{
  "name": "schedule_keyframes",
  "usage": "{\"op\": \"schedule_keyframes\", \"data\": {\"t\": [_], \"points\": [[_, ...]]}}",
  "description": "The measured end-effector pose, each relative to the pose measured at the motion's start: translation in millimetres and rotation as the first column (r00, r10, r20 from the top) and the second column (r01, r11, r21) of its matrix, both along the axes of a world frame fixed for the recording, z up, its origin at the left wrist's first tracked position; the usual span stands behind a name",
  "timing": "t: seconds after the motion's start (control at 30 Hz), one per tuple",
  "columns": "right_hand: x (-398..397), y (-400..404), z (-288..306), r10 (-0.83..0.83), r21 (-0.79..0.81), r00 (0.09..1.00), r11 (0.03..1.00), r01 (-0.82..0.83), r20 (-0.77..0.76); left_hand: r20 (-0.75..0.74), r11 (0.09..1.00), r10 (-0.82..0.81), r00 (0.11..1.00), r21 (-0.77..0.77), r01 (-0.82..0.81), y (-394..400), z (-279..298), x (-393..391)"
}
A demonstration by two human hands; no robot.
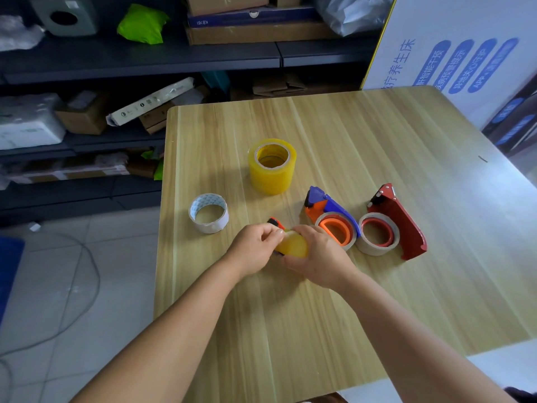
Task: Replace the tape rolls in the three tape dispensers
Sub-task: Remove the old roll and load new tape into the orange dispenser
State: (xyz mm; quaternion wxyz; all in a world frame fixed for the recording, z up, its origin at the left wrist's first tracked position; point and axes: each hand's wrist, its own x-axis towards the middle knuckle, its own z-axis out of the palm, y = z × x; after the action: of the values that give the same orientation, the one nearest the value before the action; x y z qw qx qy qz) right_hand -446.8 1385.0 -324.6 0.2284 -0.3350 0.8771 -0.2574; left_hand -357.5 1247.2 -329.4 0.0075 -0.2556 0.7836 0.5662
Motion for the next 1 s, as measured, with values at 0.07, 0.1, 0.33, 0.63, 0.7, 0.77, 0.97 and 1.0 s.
{"op": "schedule_keyframes", "data": {"t": [0.07,0.1,0.33,0.63,0.7,0.77,0.97,1.0], "points": [[-1,-1,0,-0.006,0.006,1.000,1.000,0.006,0.000,0.001,1.000,-0.019,1.000,-0.019,0.019,0,1,-1],[-1,-1,1,-0.007,0.009,1.000,1.000,0.007,0.000,-0.002,0.999,-0.026,1.000,-0.027,0.026,1,1,-1],[-2,-3,4,-0.012,0.007,1.000,1.000,0.012,-0.001,-0.017,1.000,0.004,1.000,0.010,-0.004,3,0,-5],[-6,1,5,0.021,0.006,0.999,1.000,-0.021,0.049,0.022,0.972,0.077,0.997,-0.225,-0.071,-9,-10,-17],[-7,5,4,-0.008,-0.030,0.991,0.999,0.012,0.131,0.022,0.966,0.151,0.988,-0.217,-0.143,-18,-10,-21],[-8,8,4,-0.012,-0.077,0.978,0.997,0.029,0.209,0.037,0.963,0.154,0.987,-0.229,-0.142,-25,-8,-27],[-16,18,8,0.000,-0.239,0.924,0.966,0.099,0.382,0.044,0.972,0.226,0.973,-0.082,-0.222,-57,4,-41],[-17,19,8,0.004,-0.236,0.923,0.967,0.094,0.384,0.029,0.973,0.222,0.975,-0.069,-0.219,-59,6,-42]]}}
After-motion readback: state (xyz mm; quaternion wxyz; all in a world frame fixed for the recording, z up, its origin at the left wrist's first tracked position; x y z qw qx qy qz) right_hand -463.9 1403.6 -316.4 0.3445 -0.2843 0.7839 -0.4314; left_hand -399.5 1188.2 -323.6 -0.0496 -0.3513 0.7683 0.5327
